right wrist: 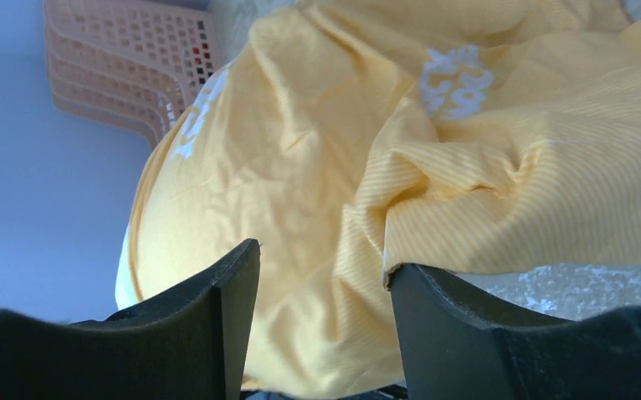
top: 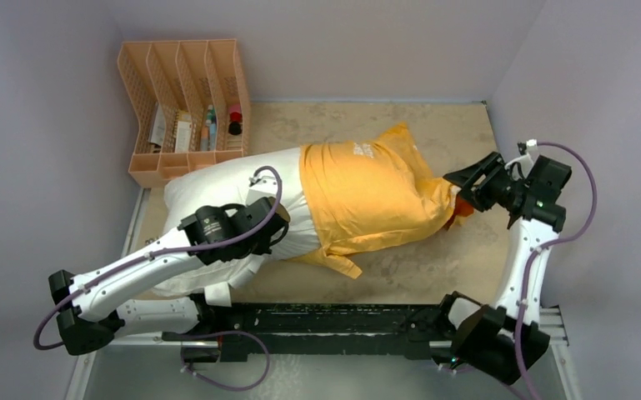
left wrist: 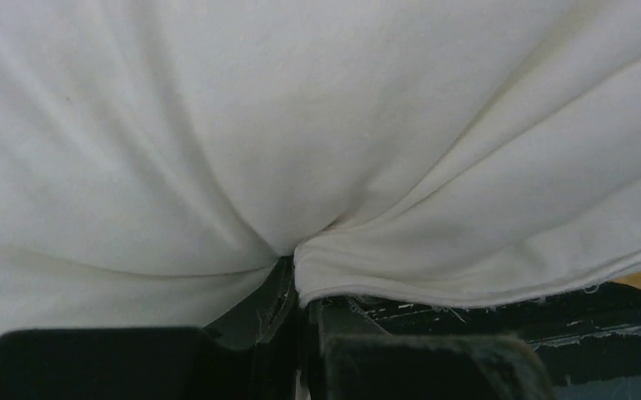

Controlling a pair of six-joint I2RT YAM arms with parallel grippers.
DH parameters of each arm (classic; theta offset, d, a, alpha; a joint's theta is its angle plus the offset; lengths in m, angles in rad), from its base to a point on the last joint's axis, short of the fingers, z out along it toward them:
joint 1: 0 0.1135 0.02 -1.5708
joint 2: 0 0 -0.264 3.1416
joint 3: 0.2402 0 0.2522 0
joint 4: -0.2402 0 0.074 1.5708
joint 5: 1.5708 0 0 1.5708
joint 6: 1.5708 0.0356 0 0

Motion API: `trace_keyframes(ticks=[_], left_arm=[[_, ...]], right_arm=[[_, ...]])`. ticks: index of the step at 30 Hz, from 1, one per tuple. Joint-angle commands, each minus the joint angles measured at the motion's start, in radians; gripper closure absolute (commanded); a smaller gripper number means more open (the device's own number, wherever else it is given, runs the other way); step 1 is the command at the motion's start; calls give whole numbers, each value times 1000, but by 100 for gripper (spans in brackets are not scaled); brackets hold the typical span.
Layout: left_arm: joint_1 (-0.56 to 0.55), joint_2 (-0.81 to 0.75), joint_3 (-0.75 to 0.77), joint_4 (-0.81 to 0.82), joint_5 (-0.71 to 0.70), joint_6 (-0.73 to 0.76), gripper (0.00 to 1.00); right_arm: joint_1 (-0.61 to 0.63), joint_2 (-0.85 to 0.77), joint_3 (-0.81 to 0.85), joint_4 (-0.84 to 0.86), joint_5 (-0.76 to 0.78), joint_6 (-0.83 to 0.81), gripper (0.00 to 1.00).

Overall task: Remove the pillowcase from the pillow
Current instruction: Remove the pillow from the pillowcase.

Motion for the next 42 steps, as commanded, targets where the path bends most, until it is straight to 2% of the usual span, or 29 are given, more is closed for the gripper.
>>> trace_keyframes(ticks=[1,4,7,9,11,13,17,18,20,22,23,25,27,28,30,31,33,36,40,41,42], left_arm=[[-4,20,-49,162,132,26,100],[-60,52,-86,176,174,34,100],[-187,74,-117,217,199,42,100],[-215,86,-119,224,215,32,99],[-229,67,-108,237,229,33,80],[-232,16,-79,233,203,32,68],[-232,-111,40,232,120,37,52],[-232,-134,80,233,96,41,49],[-232,-170,150,237,42,54,41],[-232,-164,216,226,-49,67,33],[-231,-143,251,211,-102,76,28],[-229,-71,325,150,-255,58,26],[-184,16,389,93,-367,41,25],[-105,56,410,99,-332,62,25],[176,114,401,197,-48,134,25],[272,136,377,249,56,153,25],[419,183,294,343,170,168,24],[541,239,165,494,309,128,23],[560,297,-13,636,563,106,22],[557,297,-65,660,622,105,31],[554,278,-122,693,680,107,45]], right_arm=[[0,-155,34,-56,-93,-12,40],[2,-191,64,-26,-85,-13,31],[6,-150,74,7,-150,-19,30],[47,-112,85,33,-164,-19,30],[143,-77,115,22,-59,-35,29],[240,-30,153,-7,8,-53,29],[349,23,125,50,125,-42,28],[374,36,110,73,160,-46,23],[430,110,89,104,195,-63,21],[482,210,91,104,168,-92,25],[511,254,94,97,166,-95,30],[593,287,71,129,192,-88,39],[671,264,28,172,291,-58,54],[696,241,-6,199,317,-45,59],[719,180,-99,289,336,-19,80],[722,146,-151,336,339,-11,85],[723,82,-268,411,372,9,97],[724,18,-393,474,362,24,100],[723,-42,-468,489,337,40,100],[723,-58,-462,473,346,31,98],[723,-75,-440,432,349,21,95]])
